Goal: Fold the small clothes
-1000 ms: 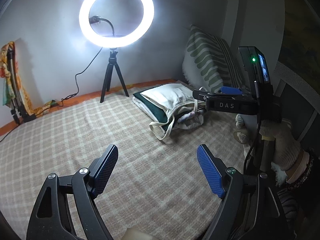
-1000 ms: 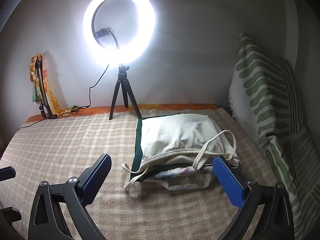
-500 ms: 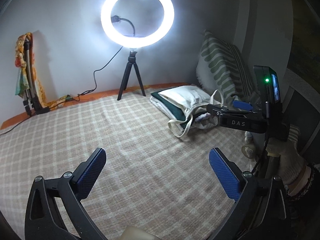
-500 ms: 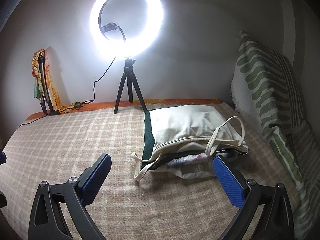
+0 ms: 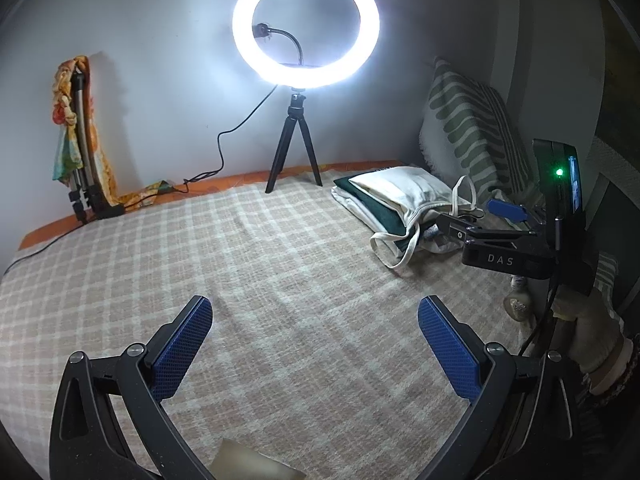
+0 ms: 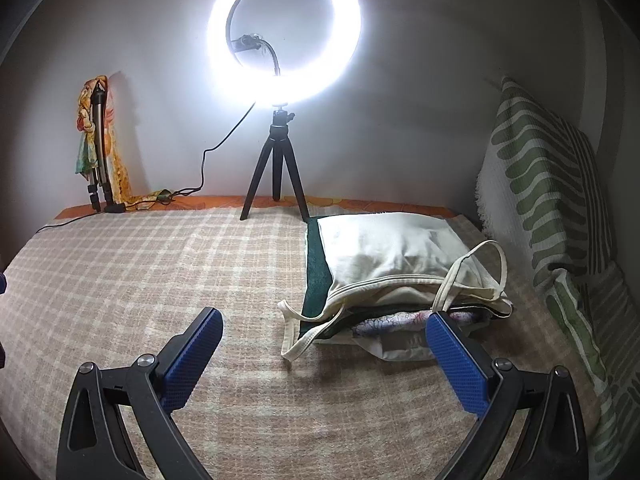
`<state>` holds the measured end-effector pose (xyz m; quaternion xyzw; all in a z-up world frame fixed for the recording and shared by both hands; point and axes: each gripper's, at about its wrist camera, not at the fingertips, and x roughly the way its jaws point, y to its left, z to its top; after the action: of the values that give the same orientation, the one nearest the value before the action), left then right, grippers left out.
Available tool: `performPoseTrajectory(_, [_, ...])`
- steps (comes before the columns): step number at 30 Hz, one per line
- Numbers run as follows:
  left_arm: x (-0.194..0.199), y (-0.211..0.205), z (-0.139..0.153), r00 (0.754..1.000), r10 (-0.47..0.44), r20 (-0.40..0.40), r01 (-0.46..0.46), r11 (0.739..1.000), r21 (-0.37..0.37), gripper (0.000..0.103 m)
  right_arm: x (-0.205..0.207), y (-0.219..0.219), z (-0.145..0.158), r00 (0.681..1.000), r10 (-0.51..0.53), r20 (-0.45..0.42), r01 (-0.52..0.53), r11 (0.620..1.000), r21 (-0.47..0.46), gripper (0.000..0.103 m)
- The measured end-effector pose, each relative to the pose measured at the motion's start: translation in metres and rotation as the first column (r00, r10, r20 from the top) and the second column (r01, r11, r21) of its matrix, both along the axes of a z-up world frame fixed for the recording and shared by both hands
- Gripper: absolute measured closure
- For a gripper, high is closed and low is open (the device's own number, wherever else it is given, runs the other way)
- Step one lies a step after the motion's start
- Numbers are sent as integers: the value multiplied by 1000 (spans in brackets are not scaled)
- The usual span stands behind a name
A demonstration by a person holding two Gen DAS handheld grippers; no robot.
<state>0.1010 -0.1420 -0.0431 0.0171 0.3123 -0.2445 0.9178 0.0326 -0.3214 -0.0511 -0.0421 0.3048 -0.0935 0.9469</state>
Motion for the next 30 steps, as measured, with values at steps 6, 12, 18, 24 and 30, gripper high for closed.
performPoseTrajectory(6, [-1,-1,-1,1000,-4,3,4,1000,26,1,-2,-5,3,1000,-19,11,19,1000,16,0])
performPoseTrajectory(12, [-1,-4,-3,1000,-10,-6,10,999,40,1,-5,-11,7,999,-43,22,42,999,28,0])
performPoseTrajectory(18, [-2,-7,-4,1000,-5,10,4,997,80,1,-6,-11,8,998,-52,31,51,998,29,0])
performPoseTrajectory(24, [-2,-5,-3,1000,-1,9,0,997,78,1,-7,-8,10,998,-44,33,43,999,21,0])
performPoseTrajectory(30, [-1,-4,-2,1000,5,10,-6,997,72,1,-5,-7,10,999,-42,32,41,999,24,0])
